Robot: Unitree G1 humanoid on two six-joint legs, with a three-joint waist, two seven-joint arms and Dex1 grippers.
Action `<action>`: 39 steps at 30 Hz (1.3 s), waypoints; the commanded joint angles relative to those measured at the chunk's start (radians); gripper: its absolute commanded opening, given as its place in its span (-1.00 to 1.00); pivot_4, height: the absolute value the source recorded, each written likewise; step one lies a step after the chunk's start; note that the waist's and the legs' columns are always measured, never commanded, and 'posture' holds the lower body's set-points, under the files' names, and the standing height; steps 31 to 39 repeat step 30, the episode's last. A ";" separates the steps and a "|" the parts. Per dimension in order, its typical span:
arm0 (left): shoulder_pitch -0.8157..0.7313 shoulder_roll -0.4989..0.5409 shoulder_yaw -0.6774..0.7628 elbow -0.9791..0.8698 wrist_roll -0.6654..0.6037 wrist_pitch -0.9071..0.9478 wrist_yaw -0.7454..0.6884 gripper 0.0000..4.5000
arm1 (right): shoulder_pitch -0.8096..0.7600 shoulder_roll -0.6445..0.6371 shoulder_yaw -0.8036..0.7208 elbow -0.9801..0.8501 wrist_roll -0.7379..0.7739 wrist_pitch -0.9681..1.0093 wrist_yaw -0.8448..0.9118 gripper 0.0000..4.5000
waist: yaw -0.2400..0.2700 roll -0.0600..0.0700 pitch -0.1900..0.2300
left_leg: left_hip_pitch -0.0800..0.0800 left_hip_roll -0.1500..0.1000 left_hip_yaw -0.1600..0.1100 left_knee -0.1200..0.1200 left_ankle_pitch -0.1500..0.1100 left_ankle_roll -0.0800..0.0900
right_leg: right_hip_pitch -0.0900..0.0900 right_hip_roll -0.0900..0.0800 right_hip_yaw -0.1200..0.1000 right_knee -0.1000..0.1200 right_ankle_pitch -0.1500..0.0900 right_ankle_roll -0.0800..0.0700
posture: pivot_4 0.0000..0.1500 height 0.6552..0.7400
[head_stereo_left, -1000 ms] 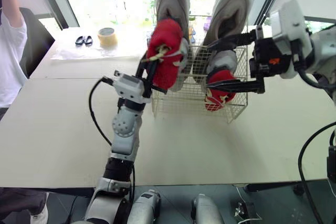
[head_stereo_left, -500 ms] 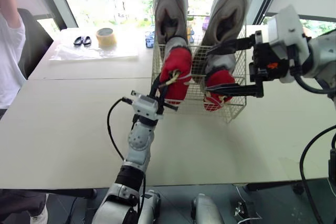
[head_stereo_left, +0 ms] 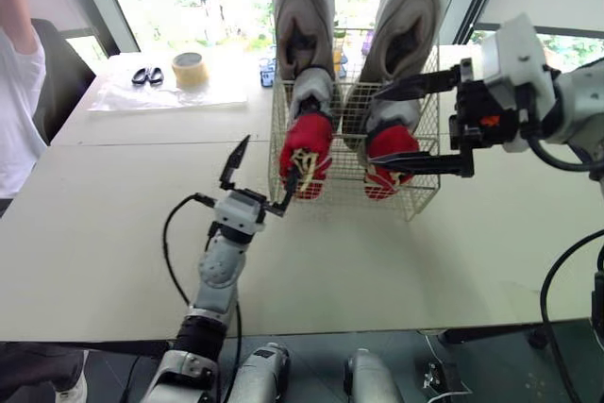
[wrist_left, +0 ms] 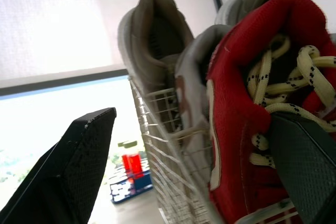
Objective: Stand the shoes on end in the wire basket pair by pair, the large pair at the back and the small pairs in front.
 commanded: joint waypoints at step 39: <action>-0.103 0.962 0.360 -0.470 -1.002 1.468 -0.851 0.99 | 0.476 -0.239 -0.413 -0.004 -0.014 0.004 -0.017 1.00 | -0.029 0.008 0.000 | 0.004 0.001 0.001 -0.012 0.000 0.001 | -0.002 0.000 0.002 -0.001 0.000 -0.001 | 1.00 1.00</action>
